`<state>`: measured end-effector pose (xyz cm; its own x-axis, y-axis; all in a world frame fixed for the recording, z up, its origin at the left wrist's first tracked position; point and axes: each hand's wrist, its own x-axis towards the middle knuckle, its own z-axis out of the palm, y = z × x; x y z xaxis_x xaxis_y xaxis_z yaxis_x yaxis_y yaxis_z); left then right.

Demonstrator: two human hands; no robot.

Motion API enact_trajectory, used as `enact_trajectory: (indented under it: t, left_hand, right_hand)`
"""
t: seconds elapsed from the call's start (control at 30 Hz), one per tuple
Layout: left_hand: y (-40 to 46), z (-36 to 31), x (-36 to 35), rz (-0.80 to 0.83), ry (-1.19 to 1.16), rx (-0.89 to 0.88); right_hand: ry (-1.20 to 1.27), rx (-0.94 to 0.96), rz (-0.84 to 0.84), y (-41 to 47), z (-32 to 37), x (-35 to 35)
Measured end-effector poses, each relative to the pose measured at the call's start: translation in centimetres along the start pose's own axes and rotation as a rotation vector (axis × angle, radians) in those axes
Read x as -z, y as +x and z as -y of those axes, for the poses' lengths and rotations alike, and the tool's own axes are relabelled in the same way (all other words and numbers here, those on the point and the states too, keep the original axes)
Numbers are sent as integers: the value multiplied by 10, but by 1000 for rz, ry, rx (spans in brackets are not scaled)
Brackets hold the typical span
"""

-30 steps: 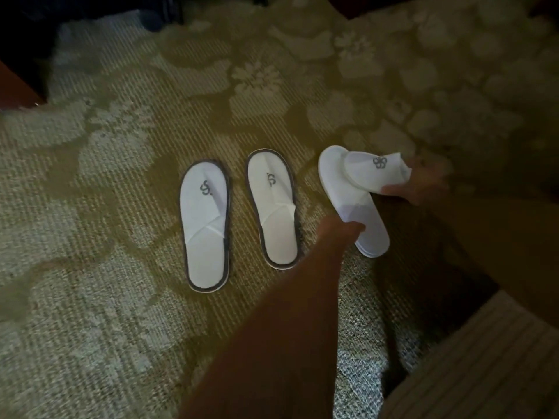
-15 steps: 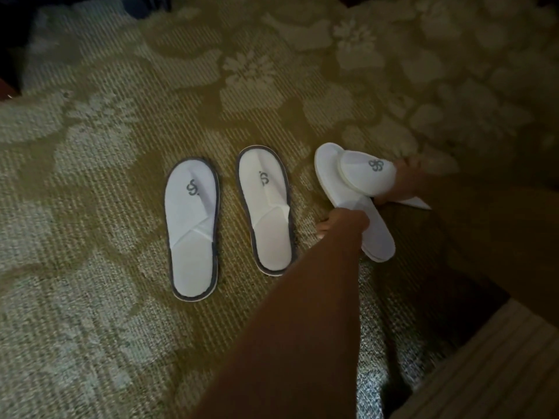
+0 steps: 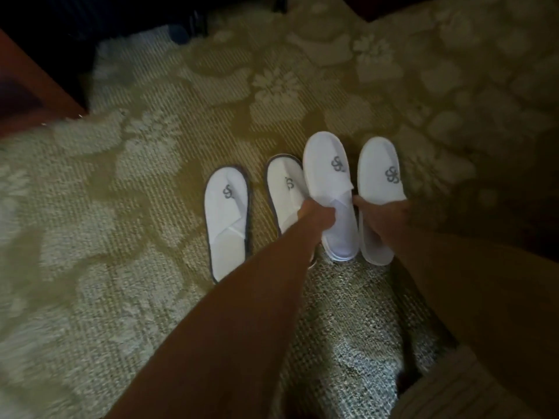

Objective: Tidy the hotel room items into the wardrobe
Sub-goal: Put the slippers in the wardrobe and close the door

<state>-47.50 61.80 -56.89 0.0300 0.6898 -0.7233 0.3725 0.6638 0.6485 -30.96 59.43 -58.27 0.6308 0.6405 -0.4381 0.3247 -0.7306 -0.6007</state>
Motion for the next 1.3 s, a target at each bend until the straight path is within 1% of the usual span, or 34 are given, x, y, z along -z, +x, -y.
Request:
enact_trajectory:
  t: [0.03, 0.1, 0.2, 0.27, 0.37, 0.43, 0.5, 0.57, 0.6, 0.67, 0.73, 0.77, 0.83, 0.9, 1.03, 1.13, 1.23, 1.3]
  left_hand:
    - [-4, -2, 18, -27, -3, -9]
    - [-8, -7, 64, -76, 40, -36]
    - [-4, -1, 131, -148, 3, -65]
    - [2, 22, 166, -150, -33, -63]
    - [4, 68, 196, -102, -85, -1]
    - [-11, 86, 202, -74, -145, 36]
    - [-18, 99, 202, -115, -196, 78]
    - [-13, 110, 196, -152, -160, 147]
    - [11, 128, 197, -147, -138, 146]
    - [23, 140, 195, -204, -109, 134]
    - [8, 128, 188, -181, -163, 118]
    - [-9, 115, 184, -165, -194, 122]
    - [-23, 106, 175, -119, -225, 148]
    - [-34, 99, 177, -94, -272, 190]
    - [-70, 89, 187, -39, -353, 225]
    - [-127, 66, 199, -24, -441, 232]
    - [-211, 12, 222, -30, -489, 223]
    - [-279, -38, 241, -30, -472, 215]
  right_hand:
    - [51, 3, 9, -6, 7, -5]
    - [159, 58, 107, -25, 27, -17]
    - [191, 167, 201, -53, 44, -39]
    - [140, 192, 222, -66, 46, -56]
    - [35, 123, 269, -84, 45, -83]
    - [-24, 77, 310, -95, 47, -99]
    - [-119, 93, 299, -103, 49, -113]
    - [-288, 84, 246, -111, 54, -114]
    - [-352, 65, 213, -112, 56, -113]
    - [-396, 28, 194, -111, 59, -111]
    - [-372, -2, 224, -105, 56, -115]
    - [-311, -38, 265, -103, 54, -116]
    - [-106, -102, 340, -102, 49, -118]
    - [5, -114, 395, -112, 51, -115]
    - [90, -187, 430, -151, 67, -81]
    - [174, -181, 458, -191, 97, -29]
    - [185, -146, 483, -245, 155, 45]
    - [203, -135, 500, -289, 207, 103]
